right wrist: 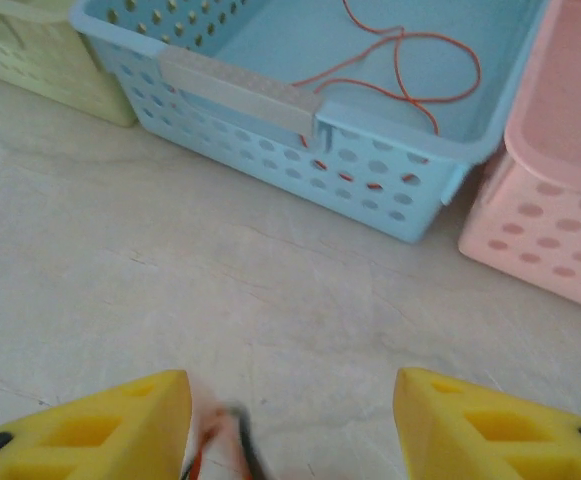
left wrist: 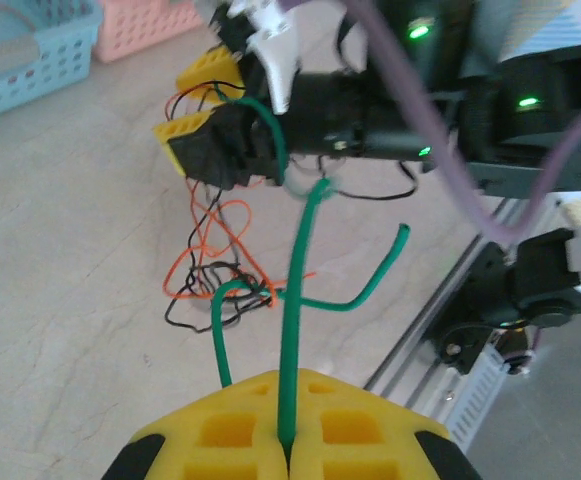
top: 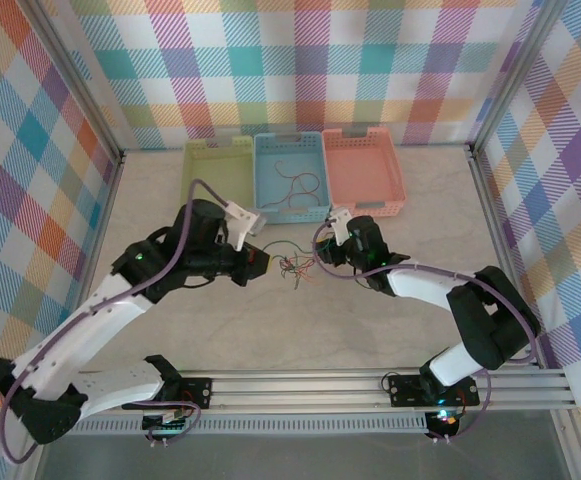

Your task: Untangle the cables

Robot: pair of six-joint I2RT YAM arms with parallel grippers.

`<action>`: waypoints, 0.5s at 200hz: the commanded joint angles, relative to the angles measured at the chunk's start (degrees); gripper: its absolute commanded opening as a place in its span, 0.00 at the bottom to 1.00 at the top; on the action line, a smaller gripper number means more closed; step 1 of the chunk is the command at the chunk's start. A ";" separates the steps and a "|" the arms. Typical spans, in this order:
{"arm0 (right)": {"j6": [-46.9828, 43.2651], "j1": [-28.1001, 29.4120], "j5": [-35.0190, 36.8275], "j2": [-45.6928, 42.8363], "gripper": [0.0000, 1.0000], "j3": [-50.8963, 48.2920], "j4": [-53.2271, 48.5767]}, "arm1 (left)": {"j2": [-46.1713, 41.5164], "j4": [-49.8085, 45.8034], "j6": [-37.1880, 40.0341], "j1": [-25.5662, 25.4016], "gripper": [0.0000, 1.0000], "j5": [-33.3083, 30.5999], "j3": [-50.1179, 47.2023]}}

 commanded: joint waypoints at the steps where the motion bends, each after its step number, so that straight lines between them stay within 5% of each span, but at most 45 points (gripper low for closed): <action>1: 1.87 -0.44 1.11 1.50 0.57 2.01 -3.13 | -4.11 -0.73 -1.57 -0.10 0.00 2.68 2.24; 100: 5.76 -2.95 1.82 0.25 0.55 1.44 -4.41 | -4.32 4.66 -4.48 -0.14 0.00 -4.42 -0.08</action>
